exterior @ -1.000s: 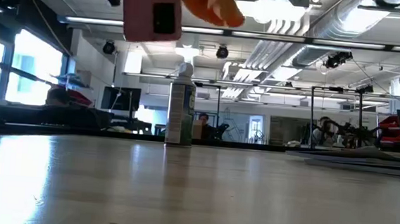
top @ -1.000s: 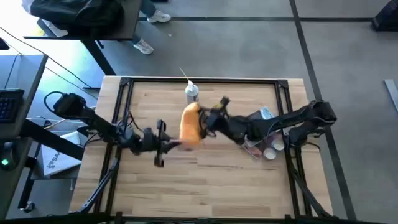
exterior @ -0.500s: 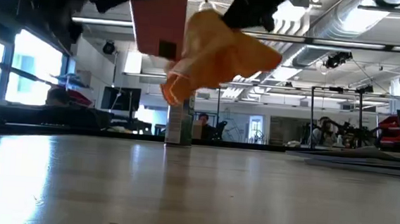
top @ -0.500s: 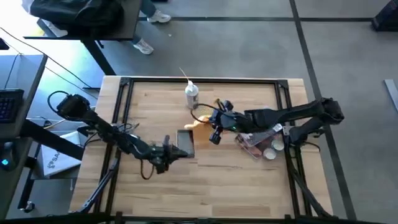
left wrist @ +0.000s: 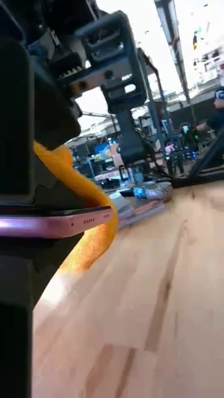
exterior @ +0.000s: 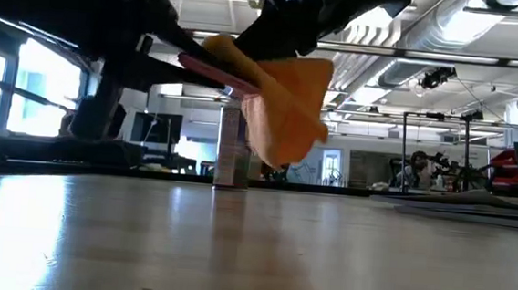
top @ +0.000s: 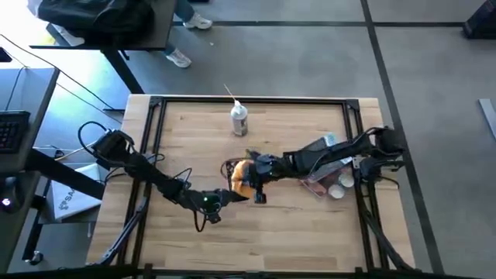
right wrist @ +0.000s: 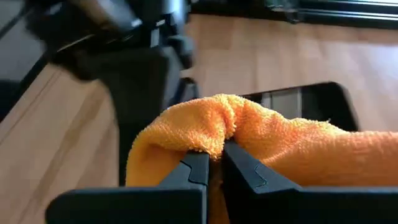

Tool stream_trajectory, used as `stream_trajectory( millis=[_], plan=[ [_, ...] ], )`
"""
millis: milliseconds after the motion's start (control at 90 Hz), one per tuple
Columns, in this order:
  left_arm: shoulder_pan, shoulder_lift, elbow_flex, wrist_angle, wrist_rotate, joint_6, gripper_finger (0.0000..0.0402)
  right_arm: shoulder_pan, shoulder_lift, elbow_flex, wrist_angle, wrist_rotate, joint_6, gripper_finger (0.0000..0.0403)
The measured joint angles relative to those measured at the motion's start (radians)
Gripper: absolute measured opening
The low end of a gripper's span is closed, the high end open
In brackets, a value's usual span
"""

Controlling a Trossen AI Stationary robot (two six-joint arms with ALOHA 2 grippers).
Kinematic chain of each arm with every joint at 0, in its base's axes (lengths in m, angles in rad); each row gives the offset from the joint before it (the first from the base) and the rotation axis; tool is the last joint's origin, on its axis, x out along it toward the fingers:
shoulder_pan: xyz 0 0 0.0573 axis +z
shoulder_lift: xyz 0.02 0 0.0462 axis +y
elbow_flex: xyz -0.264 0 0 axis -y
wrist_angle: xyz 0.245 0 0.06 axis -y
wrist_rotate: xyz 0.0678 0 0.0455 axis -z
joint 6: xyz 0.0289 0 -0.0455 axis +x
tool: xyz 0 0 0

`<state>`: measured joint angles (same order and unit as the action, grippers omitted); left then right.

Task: Apply microfiber cloth
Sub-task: Wipe the back and front of the cellphone using the orange microfiber cloth

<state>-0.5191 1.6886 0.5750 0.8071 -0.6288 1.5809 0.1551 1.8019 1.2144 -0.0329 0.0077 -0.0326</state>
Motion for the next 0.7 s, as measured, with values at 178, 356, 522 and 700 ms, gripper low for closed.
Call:
stream_trajectory(
  millis=[178, 356, 522, 700],
  plan=[
    [-0.016, 0.0, 0.0, -0.002, -0.007, 0.0, 0.0015, 0.034, 0.005, 0.002, -0.063, 0.001, 0.055, 0.0],
    [-0.032, 0.0, 0.0, -0.005, 0.004, 0.007, 0.0015, 0.072, 0.005, 0.002, -0.109, 0.011, 0.103, 0.0],
    [-0.033, 0.0, 0.003, 0.0, 0.04, 0.051, 0.0015, 0.078, 0.008, 0.0, -0.04, 0.04, 0.042, 0.0],
    [-0.029, -0.001, 0.023, 0.009, 0.08, 0.097, 0.0015, 0.059, 0.008, 0.0, 0.07, 0.04, -0.076, 0.0]
  ],
)
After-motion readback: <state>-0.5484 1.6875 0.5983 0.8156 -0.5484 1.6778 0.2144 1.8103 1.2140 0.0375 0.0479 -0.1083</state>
